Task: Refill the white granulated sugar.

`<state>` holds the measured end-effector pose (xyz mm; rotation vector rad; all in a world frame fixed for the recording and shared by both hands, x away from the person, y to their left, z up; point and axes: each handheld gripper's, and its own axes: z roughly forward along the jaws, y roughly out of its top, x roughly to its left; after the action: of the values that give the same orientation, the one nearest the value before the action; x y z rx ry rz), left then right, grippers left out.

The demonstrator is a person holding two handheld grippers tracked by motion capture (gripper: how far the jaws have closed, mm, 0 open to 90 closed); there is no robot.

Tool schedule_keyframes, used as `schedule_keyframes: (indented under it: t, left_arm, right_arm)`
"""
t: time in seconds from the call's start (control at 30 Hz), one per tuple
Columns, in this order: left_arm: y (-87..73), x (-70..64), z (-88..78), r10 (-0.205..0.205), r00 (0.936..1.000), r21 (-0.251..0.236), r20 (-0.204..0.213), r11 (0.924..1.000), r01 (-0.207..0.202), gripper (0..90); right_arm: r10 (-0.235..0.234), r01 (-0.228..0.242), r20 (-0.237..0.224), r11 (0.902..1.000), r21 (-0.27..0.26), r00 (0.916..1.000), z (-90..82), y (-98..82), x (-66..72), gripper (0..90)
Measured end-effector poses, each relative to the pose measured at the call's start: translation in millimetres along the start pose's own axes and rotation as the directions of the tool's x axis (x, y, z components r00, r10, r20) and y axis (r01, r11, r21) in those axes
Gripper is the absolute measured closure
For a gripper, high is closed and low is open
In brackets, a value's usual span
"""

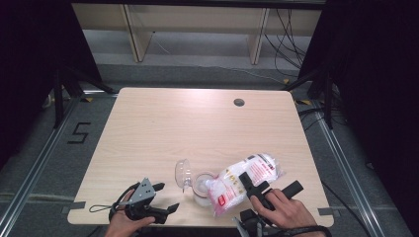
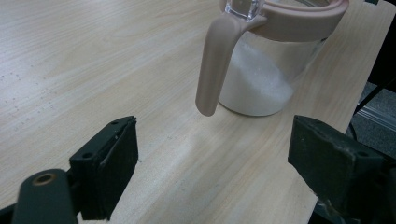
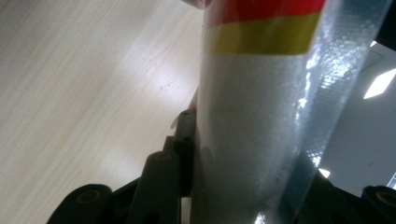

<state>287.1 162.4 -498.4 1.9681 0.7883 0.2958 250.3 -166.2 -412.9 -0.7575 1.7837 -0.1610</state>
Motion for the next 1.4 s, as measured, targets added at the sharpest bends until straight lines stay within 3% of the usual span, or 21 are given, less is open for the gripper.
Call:
schedule_keyframes:
  t: [0.13,0.3,0.33,0.37,0.5,0.53,0.93,1.03,1.07,1.13,1.2,1.27,1.37,1.4]
  left_arm:
    - [1.5,1.8,-0.6,0.023,0.9997,-0.002,0.002,0.9997,-0.023,15.8]
    - [0.5,1.1,-0.2,0.024,0.9997,0.001,0.003,0.9997,-0.024,15.8]
    - [1.4,1.4,0.1,0.023,0.9997,-0.003,0.003,0.9997,-0.023,15.8]
    - [1.4,1.4,0.1,0.023,0.9997,-0.003,0.003,0.9997,-0.023,15.8]
    - [1.0,1.7,0.4,0.026,0.9997,0.003,0.000,0.9997,-0.026,15.8]
    - [0.1,-0.1,1.1,-0.004,1.0000,0.003,-0.002,1.0000,0.004,15.8]
    - [-0.7,0.0,1.9,-0.002,1.0000,0.008,0.002,1.0000,0.002,15.8]
    - [-0.6,-0.2,1.9,-0.004,1.0000,0.008,0.002,1.0000,0.004,15.8]
    - [0.0,0.3,2.7,0.000,1.0000,-0.002,0.004,1.0000,0.000,15.8]
    - [-0.6,-0.5,2.6,-0.005,1.0000,0.006,0.001,1.0000,0.005,15.8]
    - [-0.4,0.2,2.7,-0.001,1.0000,0.002,0.005,1.0000,0.001,15.8]
    - [0.1,0.5,2.9,0.002,1.0000,-0.002,0.004,1.0000,-0.002,15.8]
    - [-0.2,-0.6,2.9,-0.002,1.0000,-0.002,0.008,1.0000,0.002,15.8]
    - [0.2,-0.7,3.1,-0.008,0.9999,-0.004,0.008,1.0000,0.008,15.8]
  right_arm:
    - [0.002,-0.002,-0.003,1.0000,-0.002,1.0000,-0.2,0.7,-1.3,72.0]
    - [0.013,-0.013,0.001,0.9999,0.001,0.9999,0.5,-0.1,-1.6,72.4]
    - [0.040,-0.040,0.004,0.9992,-0.005,0.9992,1.5,-0.7,0.6,72.5]
    - [0.019,-0.019,-0.001,0.9998,-0.001,0.9998,1.5,-1.3,-0.3,72.6]
    - [0.017,-0.017,0.004,0.9998,0.010,0.9999,2.9,-2.1,0.9,72.9]
    - [0.015,-0.015,0.001,0.9998,0.015,0.9999,2.9,-2.4,1.0,73.0]
    - [-0.039,0.040,-0.017,0.9987,0.031,0.9991,4.2,2.2,-2.6,73.5]
    - [-0.024,0.025,-0.011,0.9990,0.038,0.9996,4.4,3.7,-2.1,73.5]
    - [-0.046,0.046,-0.013,0.9986,0.026,0.9988,5.1,3.9,-4.0,73.6]
    - [-0.029,0.029,-0.018,0.9992,0.029,0.9994,6.2,5.5,-3.5,73.6]
    - [-0.047,0.048,-0.017,0.9986,0.025,0.9987,7.5,6.2,-4.0,73.7]
    - [-0.028,0.028,-0.014,0.9992,0.028,0.9995,8.0,7.1,-3.3,73.7]
    - [-0.062,0.063,-0.021,0.9979,0.018,0.9978,9.4,9.5,-5.5,73.7]
    - [-0.042,0.043,-0.019,0.9989,0.020,0.9989,8.9,10.4,-4.8,73.8]
